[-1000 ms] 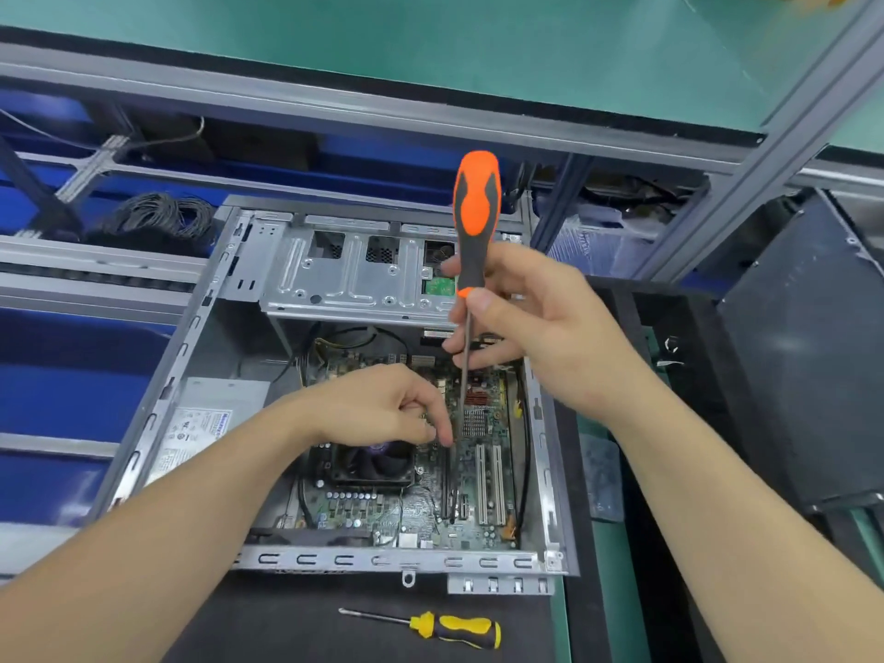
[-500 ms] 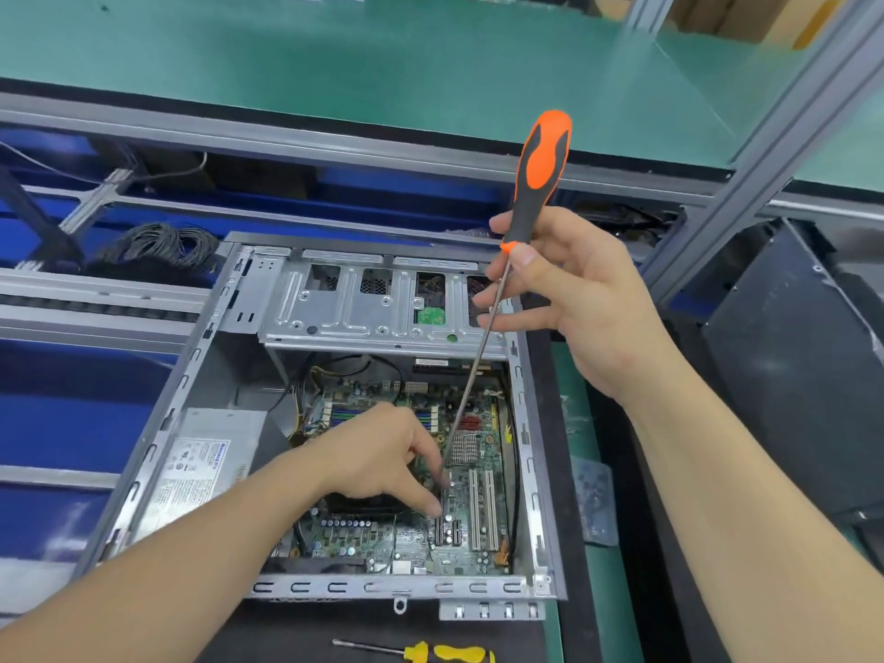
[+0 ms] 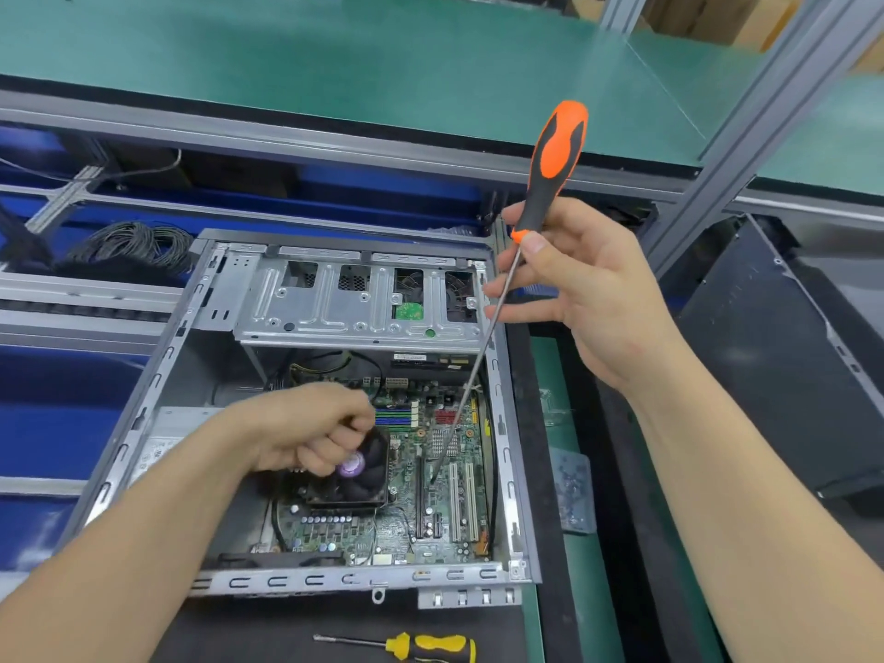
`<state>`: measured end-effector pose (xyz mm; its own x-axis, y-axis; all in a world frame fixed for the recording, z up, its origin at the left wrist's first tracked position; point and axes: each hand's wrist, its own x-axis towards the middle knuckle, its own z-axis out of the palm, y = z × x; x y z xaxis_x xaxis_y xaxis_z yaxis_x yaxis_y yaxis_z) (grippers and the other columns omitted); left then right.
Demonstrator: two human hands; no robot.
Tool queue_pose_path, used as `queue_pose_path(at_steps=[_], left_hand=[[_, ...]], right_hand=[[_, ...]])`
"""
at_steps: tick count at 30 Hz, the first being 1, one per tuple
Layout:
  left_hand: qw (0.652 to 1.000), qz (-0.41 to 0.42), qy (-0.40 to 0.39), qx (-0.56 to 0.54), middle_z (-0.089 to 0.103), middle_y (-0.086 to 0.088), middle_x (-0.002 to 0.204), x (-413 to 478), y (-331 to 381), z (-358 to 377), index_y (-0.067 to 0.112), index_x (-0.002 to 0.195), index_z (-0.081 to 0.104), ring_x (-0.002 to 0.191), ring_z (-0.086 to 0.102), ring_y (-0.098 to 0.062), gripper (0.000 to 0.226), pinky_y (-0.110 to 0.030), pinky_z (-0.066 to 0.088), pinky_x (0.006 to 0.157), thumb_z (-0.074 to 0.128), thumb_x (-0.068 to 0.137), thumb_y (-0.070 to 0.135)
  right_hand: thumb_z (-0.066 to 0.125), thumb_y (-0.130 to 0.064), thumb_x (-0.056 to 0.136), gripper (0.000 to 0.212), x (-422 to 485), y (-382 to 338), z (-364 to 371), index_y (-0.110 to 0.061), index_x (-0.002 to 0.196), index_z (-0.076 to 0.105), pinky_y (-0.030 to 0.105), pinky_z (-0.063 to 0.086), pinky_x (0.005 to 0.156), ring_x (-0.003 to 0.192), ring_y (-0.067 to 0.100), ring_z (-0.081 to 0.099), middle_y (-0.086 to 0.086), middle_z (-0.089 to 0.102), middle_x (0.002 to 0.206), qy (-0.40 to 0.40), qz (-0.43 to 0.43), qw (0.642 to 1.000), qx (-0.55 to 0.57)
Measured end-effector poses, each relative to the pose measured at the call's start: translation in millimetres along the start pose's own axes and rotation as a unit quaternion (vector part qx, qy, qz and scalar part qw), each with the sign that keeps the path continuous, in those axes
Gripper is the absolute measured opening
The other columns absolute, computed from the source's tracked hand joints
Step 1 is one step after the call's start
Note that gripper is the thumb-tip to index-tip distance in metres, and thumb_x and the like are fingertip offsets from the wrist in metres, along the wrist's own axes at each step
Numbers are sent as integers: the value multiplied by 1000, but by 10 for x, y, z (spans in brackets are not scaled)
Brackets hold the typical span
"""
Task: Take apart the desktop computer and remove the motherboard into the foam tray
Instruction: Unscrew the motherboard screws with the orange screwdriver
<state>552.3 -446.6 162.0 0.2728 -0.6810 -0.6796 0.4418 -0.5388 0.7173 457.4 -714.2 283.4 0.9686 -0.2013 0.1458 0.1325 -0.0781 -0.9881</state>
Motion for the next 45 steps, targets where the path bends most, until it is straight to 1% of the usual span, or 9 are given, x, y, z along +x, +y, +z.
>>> queue_pose_path(at_steps=[6, 9, 14, 19, 24, 29, 32, 38, 45], left_hand=[[935, 23, -206, -290, 25, 6, 62, -34, 180, 147, 18, 69, 42, 43, 20, -5, 24, -17, 17, 37, 42, 88, 2], [970, 92, -134, -179, 24, 3, 58, -23, 283, 267, 9, 69, 62, 41, 20, -7, 26, -22, 12, 40, 42, 86, 11], [972, 230, -39, 27, 42, 14, 53, 61, 393, 456, 0, 118, 67, 44, 15, -10, 40, -21, 14, 42, 69, 92, 30], [940, 300, 21, 159, 31, -11, 61, 187, 308, 508, 28, 72, 70, 65, 39, -23, 26, -29, 39, 67, 71, 94, 41], [928, 269, 36, 254, 29, 13, 51, 270, 230, 378, 31, 54, 50, 53, 34, -6, 45, -17, 26, 54, 75, 89, 43], [925, 254, 13, 282, 31, 7, 51, 336, 227, 377, 35, 49, 51, 54, 48, -29, 46, -35, 30, 59, 76, 87, 42], [929, 249, -1, 274, 35, -11, 57, 357, 221, 396, 35, 49, 54, 87, 67, -52, 43, -56, 48, 71, 75, 83, 51], [939, 259, -16, 225, 48, -34, 71, 350, 238, 396, 48, 59, 67, 95, 64, -59, 28, -70, 48, 88, 72, 86, 55], [937, 273, -22, 219, 41, -30, 64, 359, 228, 392, 48, 60, 67, 86, 65, -57, 28, -69, 51, 80, 73, 86, 54]], right_hand=[[57, -16, 103, 25, -112, 70, 112, -10, 125, 64, 52, 63, 71, 83, 34, 75, 12, 66, 93, -15, 28, 999, 6], [58, -13, 103, 23, -134, 129, 185, -8, 125, 64, 50, 63, 67, 81, 37, 75, 16, 66, 93, -28, 39, 999, 1], [60, -11, 105, 25, -131, 259, 306, -7, 130, 62, 52, 64, 64, 80, 38, 73, 21, 65, 95, -82, 38, 994, -64], [63, -18, 99, 29, -154, 425, 387, -7, 126, 63, 56, 62, 58, 85, 45, 68, 25, 61, 100, -102, 32, 988, -108], [62, -14, 102, 25, -218, 592, 385, -12, 127, 60, 49, 65, 60, 84, 39, 73, 22, 62, 114, -129, 36, 985, -111], [62, -15, 100, 26, -249, 690, 376, -11, 126, 60, 45, 64, 58, 80, 36, 74, 18, 61, 103, -129, 40, 984, -118], [61, -12, 101, 25, -284, 729, 371, -10, 126, 60, 40, 64, 59, 80, 35, 74, 19, 63, 101, -133, 50, 984, -104], [61, -13, 101, 27, -301, 715, 350, -8, 128, 59, 34, 62, 58, 76, 29, 75, 20, 65, 102, -129, 53, 987, -81], [60, -8, 102, 25, -321, 672, 364, -9, 126, 60, 38, 63, 59, 77, 32, 75, 21, 62, 103, -134, 48, 985, -96]])
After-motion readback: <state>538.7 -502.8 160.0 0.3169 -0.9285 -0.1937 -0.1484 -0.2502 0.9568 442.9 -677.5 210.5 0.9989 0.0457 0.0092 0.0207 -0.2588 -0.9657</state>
